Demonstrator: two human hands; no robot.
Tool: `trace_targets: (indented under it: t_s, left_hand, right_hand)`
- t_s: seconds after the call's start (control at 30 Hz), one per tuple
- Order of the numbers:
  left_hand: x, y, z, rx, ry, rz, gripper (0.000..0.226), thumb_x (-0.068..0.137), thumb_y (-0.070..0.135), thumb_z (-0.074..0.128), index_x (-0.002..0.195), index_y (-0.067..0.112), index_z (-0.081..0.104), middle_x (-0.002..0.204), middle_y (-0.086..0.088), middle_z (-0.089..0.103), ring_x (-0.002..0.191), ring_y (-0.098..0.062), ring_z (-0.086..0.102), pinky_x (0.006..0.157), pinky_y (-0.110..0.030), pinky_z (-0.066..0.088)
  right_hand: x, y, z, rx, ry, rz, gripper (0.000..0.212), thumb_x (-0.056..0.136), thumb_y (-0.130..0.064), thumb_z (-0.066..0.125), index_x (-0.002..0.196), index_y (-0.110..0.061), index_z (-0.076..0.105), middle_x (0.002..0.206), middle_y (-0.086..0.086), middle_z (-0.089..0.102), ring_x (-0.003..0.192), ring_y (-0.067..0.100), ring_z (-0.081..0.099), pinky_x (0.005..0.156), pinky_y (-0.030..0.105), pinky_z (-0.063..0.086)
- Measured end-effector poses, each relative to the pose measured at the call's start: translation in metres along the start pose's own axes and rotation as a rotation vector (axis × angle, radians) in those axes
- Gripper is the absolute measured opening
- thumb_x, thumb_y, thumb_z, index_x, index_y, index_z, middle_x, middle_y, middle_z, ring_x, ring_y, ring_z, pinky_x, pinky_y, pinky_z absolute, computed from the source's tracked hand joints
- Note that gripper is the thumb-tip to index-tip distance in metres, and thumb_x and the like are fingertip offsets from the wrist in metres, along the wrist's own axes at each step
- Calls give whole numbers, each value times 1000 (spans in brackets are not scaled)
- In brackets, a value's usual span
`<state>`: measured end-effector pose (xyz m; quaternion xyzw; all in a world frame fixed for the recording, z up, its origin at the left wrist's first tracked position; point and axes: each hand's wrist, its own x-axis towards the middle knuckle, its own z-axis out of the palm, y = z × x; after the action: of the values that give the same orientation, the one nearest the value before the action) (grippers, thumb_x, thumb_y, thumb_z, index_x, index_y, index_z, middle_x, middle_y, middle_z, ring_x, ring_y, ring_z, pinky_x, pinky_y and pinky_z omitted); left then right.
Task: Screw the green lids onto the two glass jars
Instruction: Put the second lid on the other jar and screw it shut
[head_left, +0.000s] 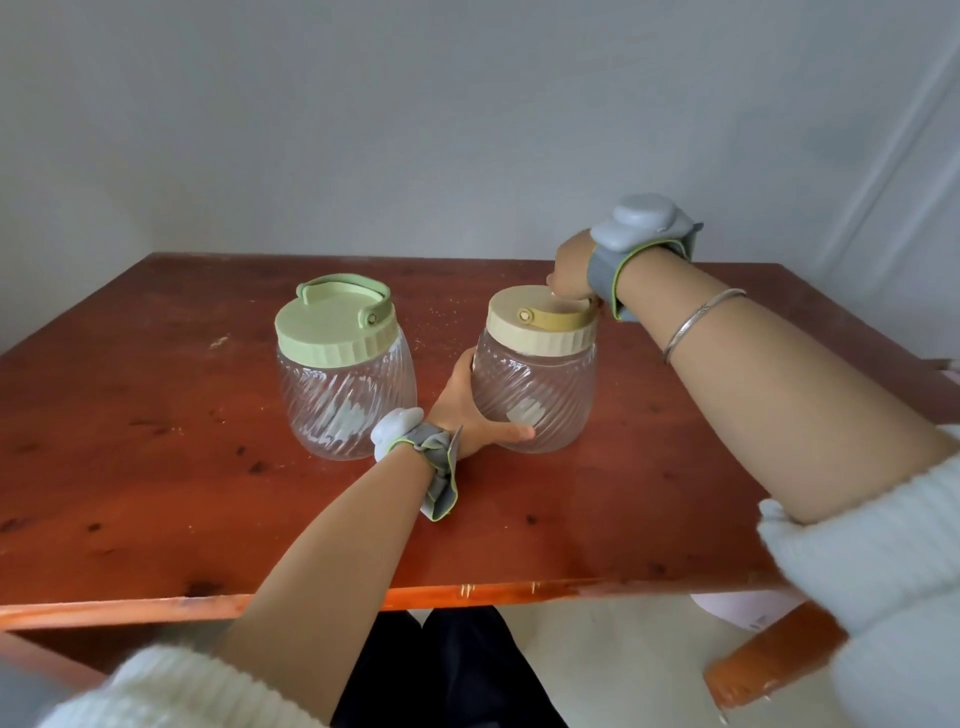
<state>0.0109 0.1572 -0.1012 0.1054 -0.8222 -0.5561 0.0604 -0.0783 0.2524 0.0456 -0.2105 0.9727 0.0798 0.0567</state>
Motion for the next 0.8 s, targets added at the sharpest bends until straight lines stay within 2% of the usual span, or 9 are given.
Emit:
trace_targets:
  t_s: [0.13, 0.23, 0.33, 0.4, 0.47, 0.53, 0.67, 0.73, 0.8]
  left_hand:
    - [0, -1, 0, 1, 3, -12, 110, 65, 12, 83, 148, 17, 12, 147, -3, 38, 129, -12, 39, 95, -17, 30]
    - [3, -4, 0, 10, 19, -21, 112, 63, 13, 84, 148, 18, 12, 148, -3, 36, 135, -18, 37, 96, -19, 30]
    - [4, -5, -1, 12, 31, -16, 113, 62, 15, 85, 148, 19, 12, 148, -4, 36, 136, -19, 37, 96, -20, 31]
    - [4, -5, 0, 3, 25, -19, 113, 62, 14, 85, 148, 19, 13, 147, -3, 37, 134, -18, 38, 95, -20, 31]
    - [3, -3, -1, -2, 22, -16, 112, 62, 13, 85, 148, 19, 13, 147, -3, 38, 134, -18, 39, 95, -19, 32]
    - [3, -3, -1, -3, 20, -22, 112, 62, 13, 85, 148, 19, 13, 147, -3, 37, 134, -18, 39, 95, -19, 32]
    - [2, -3, 0, 8, 30, -28, 113, 62, 15, 85, 148, 19, 12, 148, -4, 36, 136, -20, 38, 96, -20, 32]
    - [3, -4, 0, 8, 30, -29, 113, 62, 15, 85, 148, 19, 12, 149, -4, 35, 136, -21, 37, 96, -20, 31]
    - [3, -4, 0, 11, 29, -21, 112, 62, 14, 85, 148, 18, 13, 149, -4, 35, 136, -20, 36, 96, -20, 31]
  right_hand:
    - [-4, 10, -8, -183, 1, -94, 54, 99, -38, 29, 130, 2, 49, 129, 17, 55, 118, 30, 52, 103, 33, 38]
    - [0, 13, -4, 15, 56, -382, 57, 92, -49, 40, 141, -20, 40, 155, 6, 28, 143, 22, 27, 116, 34, 23]
    - [-6, 12, -1, 80, -118, -543, 60, 87, -46, 53, 142, -38, 33, 160, -8, 10, 149, 14, 10, 122, 36, 10]
    - [-9, 9, 3, -9, -175, -507, 70, 84, -44, 60, 145, -39, 26, 160, -8, 14, 148, 14, 13, 121, 35, 14]
    - [-14, 3, 4, -37, -127, -440, 74, 83, -48, 58, 147, -35, 23, 158, -3, 21, 146, 19, 20, 117, 34, 20]
    - [-15, -8, 6, -81, -92, -345, 74, 85, -60, 44, 148, -27, 24, 154, 5, 29, 141, 26, 30, 112, 35, 27]
    - [-18, -14, 1, -30, -117, -69, 96, 79, -78, 21, 143, -7, 36, 148, 17, 40, 128, 35, 45, 108, 39, 33]
    - [-26, -8, -6, -9, -126, -19, 93, 84, -73, 18, 137, -2, 42, 133, 23, 53, 99, 35, 53, 96, 36, 40]
    - [-26, 1, -10, -105, -97, -60, 83, 89, -66, 18, 104, 3, 61, 92, 20, 59, 73, 29, 50, 84, 32, 38]
